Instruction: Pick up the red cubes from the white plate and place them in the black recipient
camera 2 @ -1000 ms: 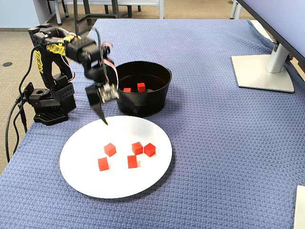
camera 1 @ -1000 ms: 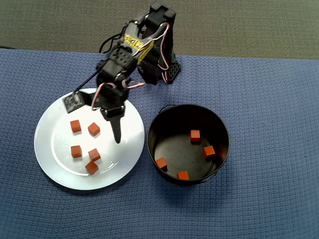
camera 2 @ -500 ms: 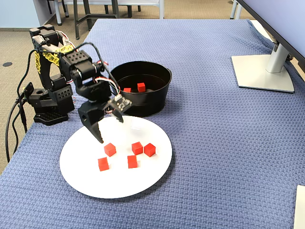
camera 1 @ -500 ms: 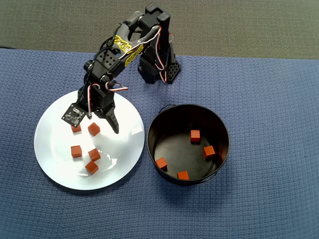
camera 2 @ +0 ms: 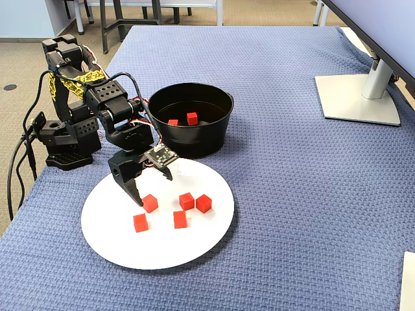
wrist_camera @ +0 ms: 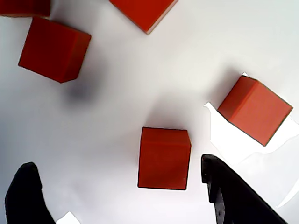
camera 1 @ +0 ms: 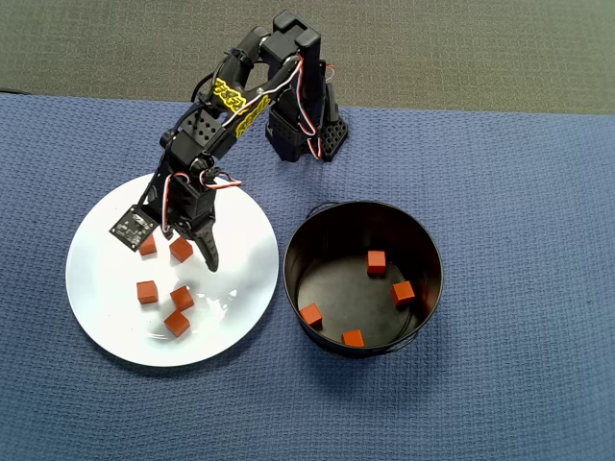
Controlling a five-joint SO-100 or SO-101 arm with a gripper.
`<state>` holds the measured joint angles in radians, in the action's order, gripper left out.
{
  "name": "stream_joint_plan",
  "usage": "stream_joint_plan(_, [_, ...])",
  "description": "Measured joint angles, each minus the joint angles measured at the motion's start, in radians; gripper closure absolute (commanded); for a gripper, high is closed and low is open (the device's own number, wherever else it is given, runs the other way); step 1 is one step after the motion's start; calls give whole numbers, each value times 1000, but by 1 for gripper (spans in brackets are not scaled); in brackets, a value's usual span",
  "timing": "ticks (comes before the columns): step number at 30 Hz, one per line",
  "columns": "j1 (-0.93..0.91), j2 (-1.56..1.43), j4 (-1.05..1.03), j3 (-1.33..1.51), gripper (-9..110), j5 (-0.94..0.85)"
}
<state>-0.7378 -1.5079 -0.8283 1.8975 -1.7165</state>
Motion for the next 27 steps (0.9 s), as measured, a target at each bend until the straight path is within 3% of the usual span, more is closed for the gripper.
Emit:
stream_joint_plan(18, [0,58,66,28,74,35])
stream_joint_plan(23, [0,58,71,28,99,41])
stream_joint_plan(27, [0,58,87,28,101,64])
